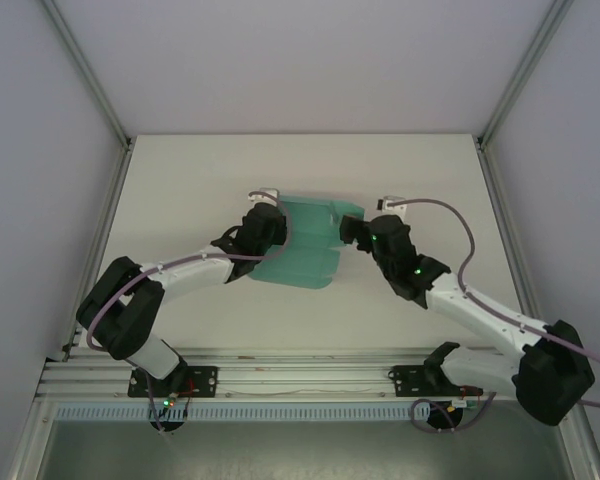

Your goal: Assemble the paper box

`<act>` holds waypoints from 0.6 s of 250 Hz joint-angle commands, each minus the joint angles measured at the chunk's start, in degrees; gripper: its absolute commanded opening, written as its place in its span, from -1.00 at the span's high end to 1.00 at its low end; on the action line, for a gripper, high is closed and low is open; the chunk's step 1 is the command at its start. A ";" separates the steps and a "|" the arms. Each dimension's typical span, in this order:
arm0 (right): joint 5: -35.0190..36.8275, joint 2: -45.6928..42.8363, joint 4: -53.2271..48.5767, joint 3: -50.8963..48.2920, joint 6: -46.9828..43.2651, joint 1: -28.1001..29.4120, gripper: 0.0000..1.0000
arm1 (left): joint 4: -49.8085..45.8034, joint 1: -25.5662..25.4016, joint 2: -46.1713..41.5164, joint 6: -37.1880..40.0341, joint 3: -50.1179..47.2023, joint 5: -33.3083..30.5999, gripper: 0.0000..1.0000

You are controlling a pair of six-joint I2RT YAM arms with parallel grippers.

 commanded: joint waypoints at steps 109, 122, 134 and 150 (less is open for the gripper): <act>-1.31 3.75 -5.78 -3.51 3.35 0.00 -0.99 | -2.74 -0.26 -0.34 -0.33 2.65 -1.18 1.00; -1.19 4.92 -3.79 -3.31 2.78 -0.05 -0.99 | -2.51 -0.26 -0.26 -0.37 2.44 -1.17 1.00; 0.02 5.34 -1.69 -3.19 3.37 -0.05 -0.99 | -2.65 -0.31 -0.31 -0.20 2.38 -0.96 1.00; -0.58 5.55 2.39 -3.50 2.16 -0.06 -0.99 | -2.49 -0.25 -0.26 0.22 2.30 -0.35 1.00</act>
